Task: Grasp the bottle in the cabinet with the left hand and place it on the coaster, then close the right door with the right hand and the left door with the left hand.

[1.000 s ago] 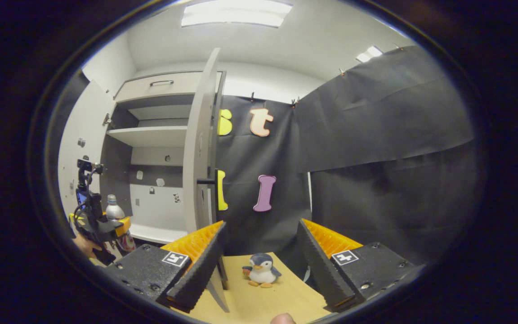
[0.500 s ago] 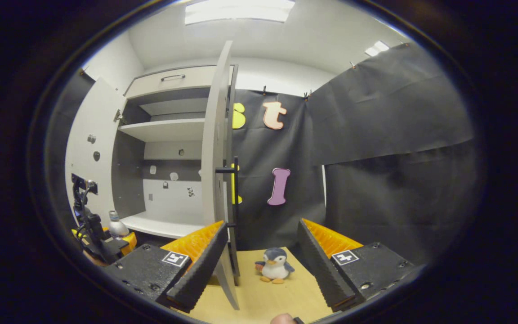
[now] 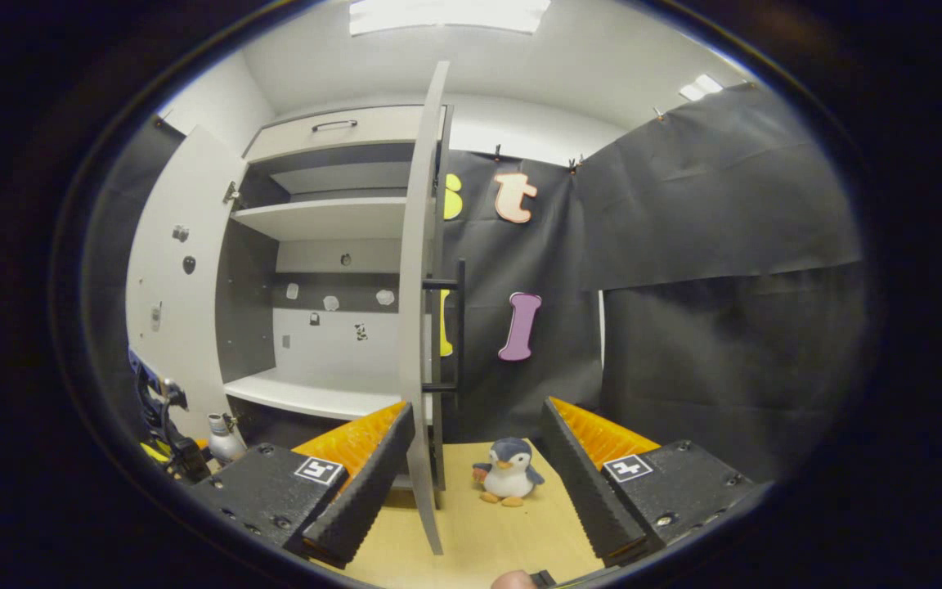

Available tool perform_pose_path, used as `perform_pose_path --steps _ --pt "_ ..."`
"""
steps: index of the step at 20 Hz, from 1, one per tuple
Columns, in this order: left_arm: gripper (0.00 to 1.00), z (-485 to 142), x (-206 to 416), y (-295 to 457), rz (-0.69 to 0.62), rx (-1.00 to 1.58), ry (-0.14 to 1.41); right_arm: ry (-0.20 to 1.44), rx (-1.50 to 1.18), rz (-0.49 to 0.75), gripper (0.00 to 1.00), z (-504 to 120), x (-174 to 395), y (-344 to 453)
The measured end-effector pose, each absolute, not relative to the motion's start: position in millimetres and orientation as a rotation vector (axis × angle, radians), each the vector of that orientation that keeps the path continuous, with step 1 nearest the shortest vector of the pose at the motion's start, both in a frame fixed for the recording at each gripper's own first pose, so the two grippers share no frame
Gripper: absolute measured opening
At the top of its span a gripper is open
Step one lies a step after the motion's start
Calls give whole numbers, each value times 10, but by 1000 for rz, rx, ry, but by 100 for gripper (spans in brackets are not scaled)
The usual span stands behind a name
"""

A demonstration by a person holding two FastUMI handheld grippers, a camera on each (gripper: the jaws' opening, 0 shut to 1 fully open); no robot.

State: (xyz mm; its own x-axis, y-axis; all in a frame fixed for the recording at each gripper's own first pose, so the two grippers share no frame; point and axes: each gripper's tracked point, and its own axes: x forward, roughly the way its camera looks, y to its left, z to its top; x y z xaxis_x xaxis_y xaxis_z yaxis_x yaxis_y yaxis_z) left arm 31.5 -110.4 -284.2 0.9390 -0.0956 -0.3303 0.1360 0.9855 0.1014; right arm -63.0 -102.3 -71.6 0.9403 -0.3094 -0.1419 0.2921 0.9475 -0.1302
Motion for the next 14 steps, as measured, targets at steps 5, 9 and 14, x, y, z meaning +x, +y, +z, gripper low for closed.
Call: perform_pose_path --steps 5,9,14 --pt "72 -3236 67 -1204 -153 104 422 185 -109 -302 100 -786 -603 -931" --pt "75 -3544 -66 -1162 -157 129 480 211 -116 -287 100 -867 -568 -866" --pt "69 -3761 -157 -1161 -174 183 485 245 -133 -267 100 -933 -523 -770"
